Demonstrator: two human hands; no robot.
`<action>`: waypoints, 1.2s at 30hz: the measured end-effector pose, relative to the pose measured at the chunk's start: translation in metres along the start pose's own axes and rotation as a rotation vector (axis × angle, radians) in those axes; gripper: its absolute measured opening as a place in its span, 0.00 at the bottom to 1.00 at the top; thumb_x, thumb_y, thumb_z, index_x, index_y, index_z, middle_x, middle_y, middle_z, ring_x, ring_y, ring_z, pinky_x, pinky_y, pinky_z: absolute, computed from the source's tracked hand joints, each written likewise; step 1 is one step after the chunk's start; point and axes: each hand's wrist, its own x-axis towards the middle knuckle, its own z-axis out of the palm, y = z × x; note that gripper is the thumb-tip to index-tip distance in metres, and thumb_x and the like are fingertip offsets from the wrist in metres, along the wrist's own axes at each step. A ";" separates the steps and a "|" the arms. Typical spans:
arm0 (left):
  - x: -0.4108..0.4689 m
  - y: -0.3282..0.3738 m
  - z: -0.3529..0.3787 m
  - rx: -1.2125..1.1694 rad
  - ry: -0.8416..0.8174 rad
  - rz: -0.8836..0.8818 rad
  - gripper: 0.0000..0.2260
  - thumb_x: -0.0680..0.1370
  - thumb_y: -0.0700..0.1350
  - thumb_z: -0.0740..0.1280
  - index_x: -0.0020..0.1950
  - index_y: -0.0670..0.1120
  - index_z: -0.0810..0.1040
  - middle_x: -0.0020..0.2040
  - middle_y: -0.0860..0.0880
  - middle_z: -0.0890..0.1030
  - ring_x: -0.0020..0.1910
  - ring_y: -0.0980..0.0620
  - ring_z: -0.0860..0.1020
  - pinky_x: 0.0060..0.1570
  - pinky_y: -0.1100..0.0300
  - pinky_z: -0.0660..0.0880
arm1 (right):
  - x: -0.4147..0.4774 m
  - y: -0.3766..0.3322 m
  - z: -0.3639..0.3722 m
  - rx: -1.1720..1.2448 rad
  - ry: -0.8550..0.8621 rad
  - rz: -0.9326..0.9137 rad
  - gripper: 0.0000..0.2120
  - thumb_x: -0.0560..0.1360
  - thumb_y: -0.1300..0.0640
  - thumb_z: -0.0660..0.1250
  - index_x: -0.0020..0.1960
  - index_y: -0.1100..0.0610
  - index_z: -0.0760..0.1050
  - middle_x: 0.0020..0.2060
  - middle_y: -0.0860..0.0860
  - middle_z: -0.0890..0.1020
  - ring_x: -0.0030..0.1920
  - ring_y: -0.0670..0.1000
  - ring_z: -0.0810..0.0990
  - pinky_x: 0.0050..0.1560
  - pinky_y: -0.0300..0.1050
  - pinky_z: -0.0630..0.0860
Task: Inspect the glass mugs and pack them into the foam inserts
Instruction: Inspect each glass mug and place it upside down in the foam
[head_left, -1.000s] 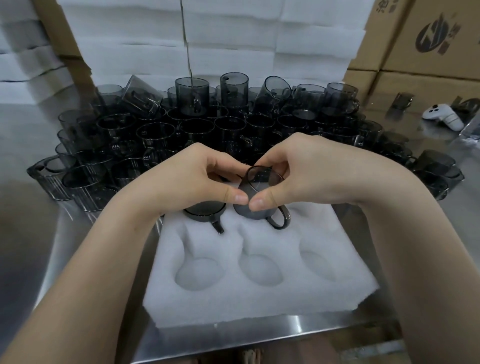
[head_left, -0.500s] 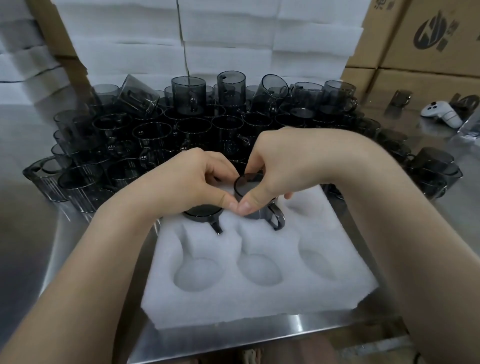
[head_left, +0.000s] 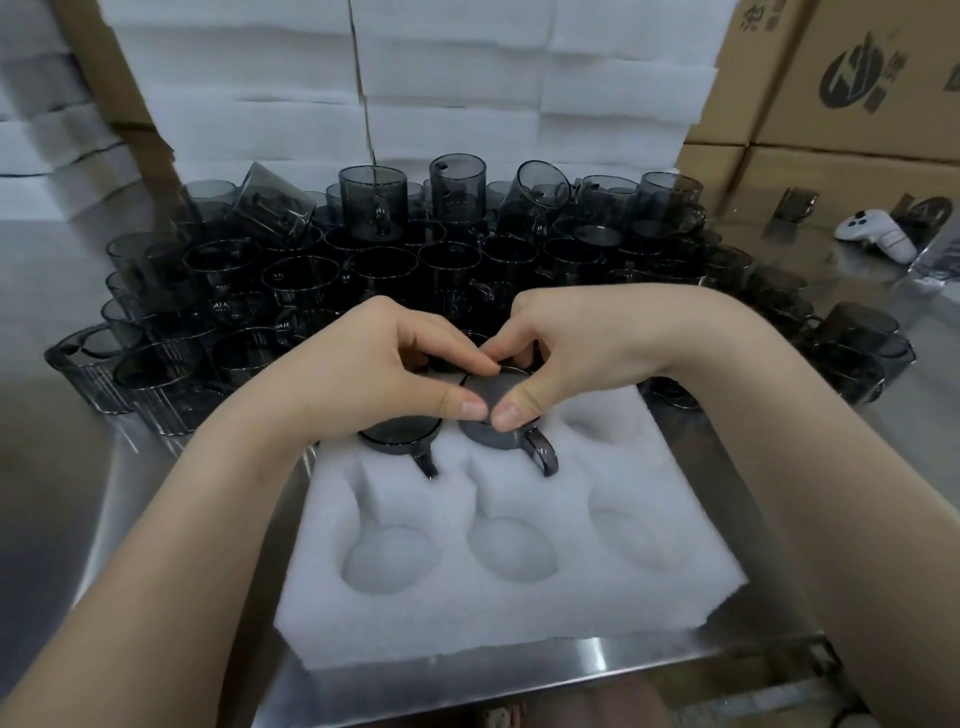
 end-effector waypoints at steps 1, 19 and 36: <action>0.000 0.000 0.000 0.007 -0.014 0.000 0.17 0.61 0.49 0.76 0.49 0.52 0.86 0.49 0.56 0.84 0.49 0.60 0.82 0.53 0.71 0.74 | 0.001 0.001 0.003 0.004 -0.014 0.011 0.22 0.68 0.36 0.71 0.58 0.44 0.80 0.37 0.34 0.78 0.43 0.43 0.78 0.46 0.44 0.74; 0.004 0.003 0.005 0.225 -0.075 -0.080 0.16 0.67 0.46 0.79 0.52 0.58 0.84 0.53 0.57 0.76 0.50 0.62 0.74 0.52 0.69 0.70 | 0.009 0.016 0.023 -0.079 0.144 0.044 0.33 0.61 0.32 0.73 0.62 0.44 0.71 0.46 0.39 0.70 0.46 0.39 0.71 0.43 0.38 0.69; 0.002 0.001 0.005 0.139 0.009 -0.092 0.15 0.63 0.48 0.81 0.44 0.64 0.84 0.48 0.57 0.79 0.46 0.57 0.78 0.52 0.58 0.74 | 0.029 0.025 -0.022 0.089 0.807 0.196 0.11 0.74 0.60 0.66 0.53 0.52 0.83 0.40 0.42 0.79 0.42 0.39 0.76 0.45 0.30 0.67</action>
